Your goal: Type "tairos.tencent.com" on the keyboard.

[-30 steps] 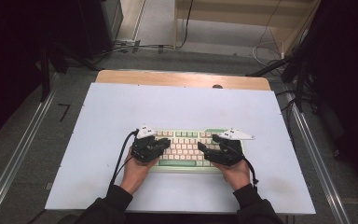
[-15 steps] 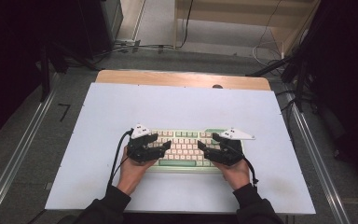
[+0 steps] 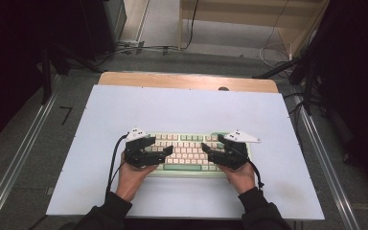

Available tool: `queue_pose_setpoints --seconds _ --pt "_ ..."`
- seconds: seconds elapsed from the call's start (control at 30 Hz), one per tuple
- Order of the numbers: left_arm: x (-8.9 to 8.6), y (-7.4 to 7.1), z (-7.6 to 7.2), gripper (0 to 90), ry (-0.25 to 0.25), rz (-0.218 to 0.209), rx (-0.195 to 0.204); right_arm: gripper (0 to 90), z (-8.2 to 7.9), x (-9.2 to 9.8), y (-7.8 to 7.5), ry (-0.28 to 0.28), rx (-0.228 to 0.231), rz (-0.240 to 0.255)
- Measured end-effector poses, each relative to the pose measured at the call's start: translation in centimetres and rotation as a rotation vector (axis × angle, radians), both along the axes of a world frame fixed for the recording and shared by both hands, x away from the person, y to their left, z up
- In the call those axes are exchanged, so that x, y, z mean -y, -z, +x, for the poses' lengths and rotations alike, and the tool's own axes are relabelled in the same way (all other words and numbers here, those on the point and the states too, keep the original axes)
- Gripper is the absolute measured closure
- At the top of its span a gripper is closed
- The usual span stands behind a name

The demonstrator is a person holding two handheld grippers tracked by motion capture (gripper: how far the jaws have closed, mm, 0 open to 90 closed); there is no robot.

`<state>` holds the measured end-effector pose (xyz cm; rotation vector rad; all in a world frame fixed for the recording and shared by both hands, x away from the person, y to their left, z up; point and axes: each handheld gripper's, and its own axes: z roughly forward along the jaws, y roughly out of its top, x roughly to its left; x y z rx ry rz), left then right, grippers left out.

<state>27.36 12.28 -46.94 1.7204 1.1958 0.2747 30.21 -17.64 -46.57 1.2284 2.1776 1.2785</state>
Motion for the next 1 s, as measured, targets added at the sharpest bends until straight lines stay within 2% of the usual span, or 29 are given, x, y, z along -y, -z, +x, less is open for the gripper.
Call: queue_pose_setpoints --seconds 0.07,0.17,0.27,0.37,0.53,0.6,0.77,1.0 --pt "-0.2 -0.1 -0.3 18.6 -0.016 0.009 0.023 26.9 0.0 -0.1 0.0 0.0 0.0 -0.001" --pt "-0.6 -0.1 -0.6 19.0 -0.022 0.014 0.025 34.9 0.0 -0.2 0.0 -0.003 0.002 -0.012" --pt "-1.1 -0.1 -0.9 19.2 -0.04 0.042 0.031 50.3 -0.1 -0.4 0.1 -0.02 0.005 -0.025" --pt "-1.9 -0.1 -1.2 20.4 -0.055 0.035 0.026 67.9 -0.2 -0.6 0.2 -0.032 0.013 -0.038" --pt "-2.1 0.4 -1.1 22.5 -0.076 0.054 0.011 85.8 -0.1 -0.8 0.4 -0.036 0.005 -0.045" --pt "-2.0 0.5 -1.1 22.4 -0.08 0.056 0.009 87.5 -0.1 -0.8 0.5 -0.043 -0.009 -0.049" --pt "-1.7 0.8 -1.1 23.0 -0.091 0.101 0.013 87.6 0.0 -1.1 0.8 -0.058 -0.015 -0.06" --pt "-1.6 0.9 -1.2 23.3 -0.089 0.101 0.015 87.6 0.2 -1.7 1.3 -0.075 -0.044 -0.08"
